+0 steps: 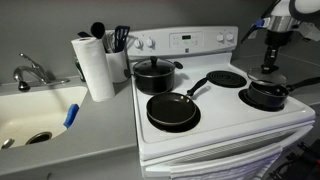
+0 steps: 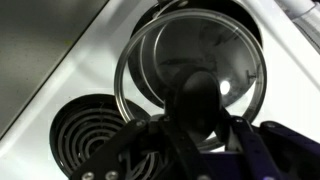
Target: Remove the lid from the black pot on the right side of the stove
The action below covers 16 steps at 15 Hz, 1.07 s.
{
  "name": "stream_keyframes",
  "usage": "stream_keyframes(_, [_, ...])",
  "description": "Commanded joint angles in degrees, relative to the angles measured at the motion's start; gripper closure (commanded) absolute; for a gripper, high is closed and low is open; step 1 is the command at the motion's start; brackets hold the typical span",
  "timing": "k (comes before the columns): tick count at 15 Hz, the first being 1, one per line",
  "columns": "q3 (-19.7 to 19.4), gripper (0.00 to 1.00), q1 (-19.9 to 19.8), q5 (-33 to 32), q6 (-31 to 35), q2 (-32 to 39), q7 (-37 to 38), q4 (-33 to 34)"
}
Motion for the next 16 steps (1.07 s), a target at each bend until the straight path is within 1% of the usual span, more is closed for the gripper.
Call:
stream_keyframes(1, [0.2, 0.86, 0.8, 2.1, -0.9, 1.0, -0.8, 2.9])
stream_keyframes(6, [0.7, 0.86, 2.7, 2.6, -1.7, 1.9, -2.6, 4.2])
stream_keyframes(9, [1.8, 0.86, 4.0, 4.1, -2.1, 3.9, -1.3, 5.5])
stream_keyframes(11, [3.6, 0.86, 4.8, 4.6, -1.7, 6.3, 2.0, 7.1])
stream_keyframes(16, [9.4, 0.86, 6.6, 6.7, -2.9, 14.1, 13.3, 14.2])
